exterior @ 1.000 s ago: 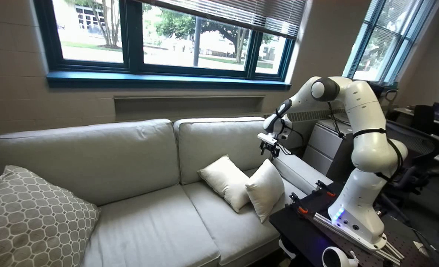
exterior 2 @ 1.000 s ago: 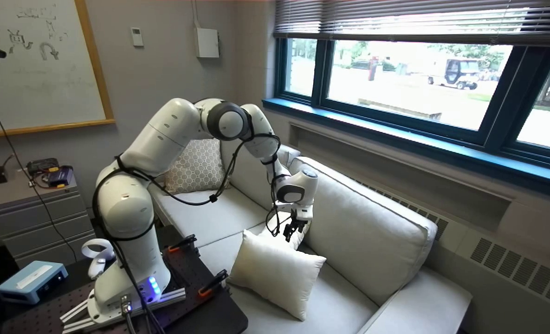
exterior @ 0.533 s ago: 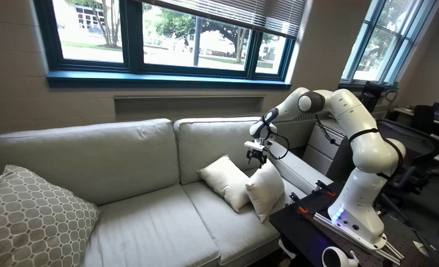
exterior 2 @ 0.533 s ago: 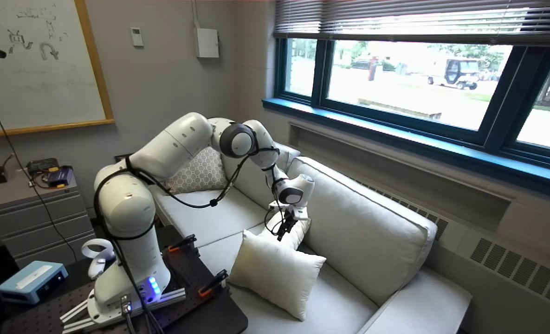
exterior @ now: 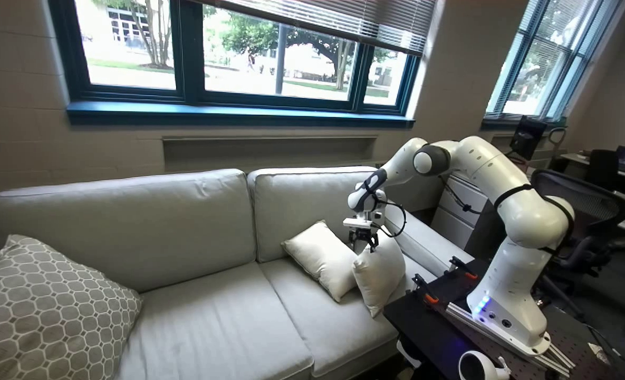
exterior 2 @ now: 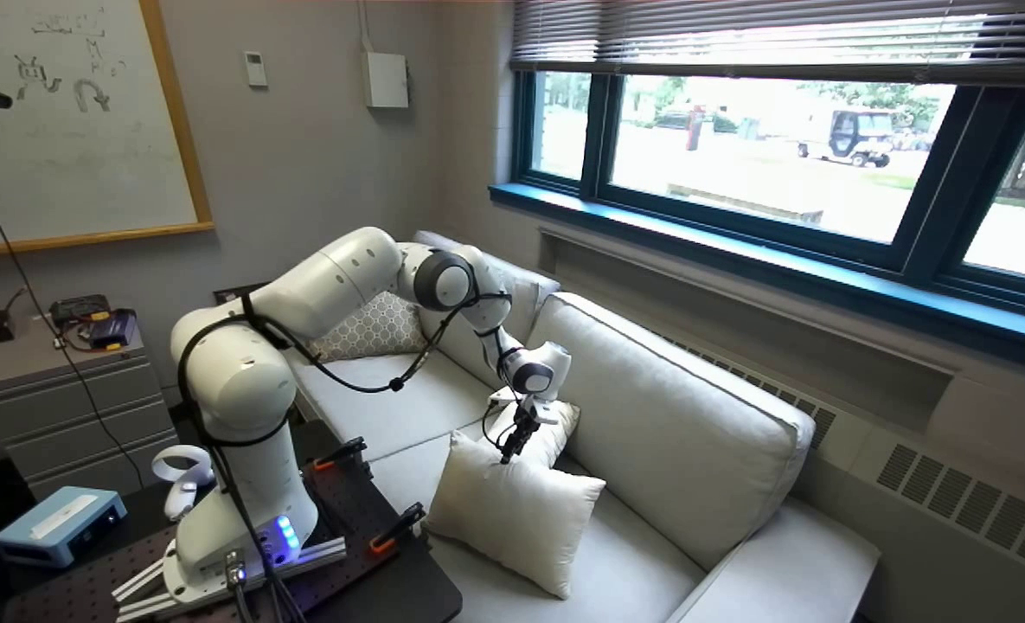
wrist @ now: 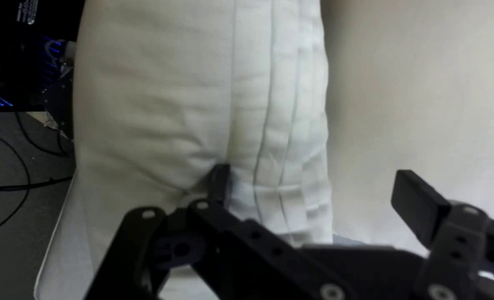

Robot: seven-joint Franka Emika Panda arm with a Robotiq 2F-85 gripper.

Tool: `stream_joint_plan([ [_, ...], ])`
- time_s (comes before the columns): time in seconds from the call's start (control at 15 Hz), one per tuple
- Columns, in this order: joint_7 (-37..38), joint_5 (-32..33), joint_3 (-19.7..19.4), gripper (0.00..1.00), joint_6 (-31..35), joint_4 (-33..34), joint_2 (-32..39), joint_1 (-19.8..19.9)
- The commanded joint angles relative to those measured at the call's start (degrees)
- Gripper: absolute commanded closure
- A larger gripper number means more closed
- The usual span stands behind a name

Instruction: Arrange the two small pillows against the right armrest of the sofa

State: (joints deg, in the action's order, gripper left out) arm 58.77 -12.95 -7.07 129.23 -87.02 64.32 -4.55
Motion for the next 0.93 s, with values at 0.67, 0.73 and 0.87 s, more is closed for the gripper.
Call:
stream_joint_plan([
  [0.67,-0.2,0.8,-2.2,0.00,3.4,-6.8,-13.3,1.1],
  [0.73,-0.4,0.7,-1.9,0.00,2.8,-7.0,-13.6,1.4],
  [0.87,-0.6,0.5,-1.4,0.00,1.9,-7.4,-13.7,1.7],
])
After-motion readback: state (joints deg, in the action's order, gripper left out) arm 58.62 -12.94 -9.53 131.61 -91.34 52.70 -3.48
